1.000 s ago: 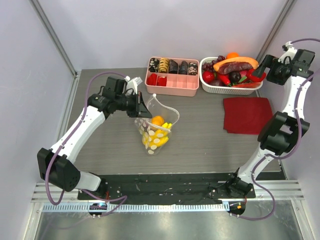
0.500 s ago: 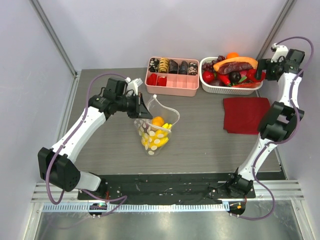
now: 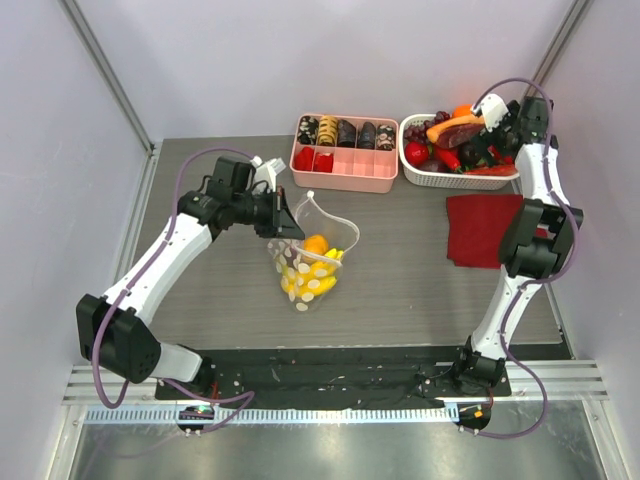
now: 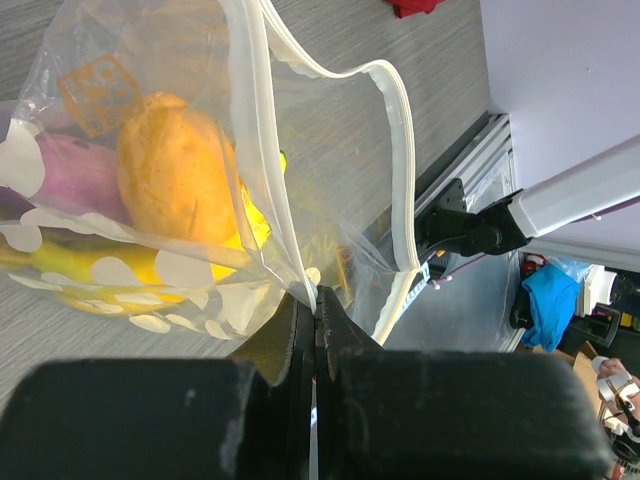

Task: Place the food in the zip-top bag and seal the zipper
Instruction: Pick up the fake vegetable from the bin, then place the fake vegetable in the zipper food storage bag.

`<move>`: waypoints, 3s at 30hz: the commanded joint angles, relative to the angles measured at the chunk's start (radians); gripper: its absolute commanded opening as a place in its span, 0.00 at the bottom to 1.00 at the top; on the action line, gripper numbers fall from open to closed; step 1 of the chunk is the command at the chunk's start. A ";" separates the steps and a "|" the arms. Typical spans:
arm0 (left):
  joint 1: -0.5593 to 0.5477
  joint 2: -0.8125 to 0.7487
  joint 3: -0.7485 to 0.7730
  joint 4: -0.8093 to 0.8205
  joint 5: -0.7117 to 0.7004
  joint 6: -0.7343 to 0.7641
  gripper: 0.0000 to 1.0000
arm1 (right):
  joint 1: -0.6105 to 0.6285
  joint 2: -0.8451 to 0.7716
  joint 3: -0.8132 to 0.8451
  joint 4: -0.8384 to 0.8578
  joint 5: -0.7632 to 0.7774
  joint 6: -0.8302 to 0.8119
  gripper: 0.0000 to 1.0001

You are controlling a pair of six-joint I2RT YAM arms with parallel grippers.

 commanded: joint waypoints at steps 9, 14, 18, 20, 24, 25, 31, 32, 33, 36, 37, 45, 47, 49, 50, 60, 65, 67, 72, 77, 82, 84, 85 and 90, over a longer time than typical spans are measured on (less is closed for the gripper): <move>0.006 0.013 -0.005 0.016 0.019 0.014 0.00 | 0.003 0.053 0.041 0.111 0.146 -0.162 1.00; 0.006 0.026 -0.007 0.013 0.022 0.016 0.00 | 0.004 0.080 0.052 0.105 0.159 -0.180 1.00; 0.004 0.035 -0.007 0.005 0.025 0.014 0.00 | 0.004 0.113 0.078 0.117 0.180 -0.180 1.00; 0.006 0.035 -0.007 0.008 0.027 0.011 0.00 | 0.006 0.131 0.095 0.120 0.186 -0.180 1.00; 0.006 0.036 -0.007 0.007 0.033 0.011 0.00 | 0.012 0.162 0.130 0.126 0.202 -0.185 1.00; 0.004 0.039 -0.005 0.008 0.035 0.013 0.00 | 0.012 0.166 0.138 0.126 0.205 -0.190 0.99; 0.006 0.044 0.001 0.000 0.038 0.018 0.00 | 0.014 0.180 0.149 0.135 0.222 -0.210 0.89; 0.006 0.043 0.002 0.000 0.039 0.019 0.00 | 0.014 0.177 0.144 0.135 0.220 -0.208 0.83; 0.007 0.042 0.002 -0.001 0.039 0.021 0.00 | 0.014 0.171 0.140 0.137 0.219 -0.207 0.81; 0.009 0.043 0.001 -0.001 0.045 0.021 0.00 | 0.014 0.149 0.123 0.138 0.209 -0.208 0.71; 0.009 0.044 0.001 -0.003 0.045 0.024 0.00 | 0.014 0.139 0.118 0.137 0.208 -0.211 0.69; 0.016 0.042 0.001 -0.006 0.045 0.033 0.00 | 0.011 0.061 0.094 0.134 0.143 -0.219 0.48; 0.016 0.044 0.001 -0.003 0.045 0.033 0.00 | 0.011 0.039 0.085 0.132 0.133 -0.217 0.43; 0.016 0.042 -0.002 0.000 0.045 0.030 0.00 | 0.012 0.027 0.081 0.126 0.125 -0.219 0.43; 0.018 0.041 -0.001 0.002 0.045 0.031 0.00 | 0.011 0.016 0.081 0.125 0.123 -0.216 0.43; 0.020 0.033 -0.010 0.010 0.045 0.036 0.00 | 0.000 -0.133 0.060 0.067 0.044 -0.070 0.40; 0.020 0.030 -0.014 0.016 0.052 0.036 0.00 | 0.036 -0.283 0.137 -0.099 -0.134 0.224 0.36; 0.020 0.027 -0.016 0.025 0.056 0.040 0.00 | 0.076 -0.346 0.156 -0.145 -0.198 0.327 0.34; 0.020 0.026 -0.013 0.028 0.064 0.060 0.00 | 0.178 -0.479 0.100 -0.181 -0.436 0.769 0.31; 0.020 0.032 -0.011 0.037 0.087 0.060 0.00 | 0.347 -0.656 -0.191 -0.002 -0.528 1.118 0.29; 0.020 0.015 -0.027 0.079 0.150 0.048 0.00 | 0.550 -0.757 -0.398 0.063 -0.489 1.216 0.28; 0.020 0.009 -0.030 0.092 0.166 0.045 0.00 | 0.619 -0.765 -0.435 0.071 -0.463 1.217 0.28; 0.020 0.006 -0.031 0.097 0.171 0.042 0.00 | 0.641 -0.765 -0.466 0.074 -0.455 1.235 0.28; 0.020 -0.014 -0.050 0.138 0.220 0.025 0.00 | 0.748 -0.771 -0.566 0.128 -0.386 1.261 0.26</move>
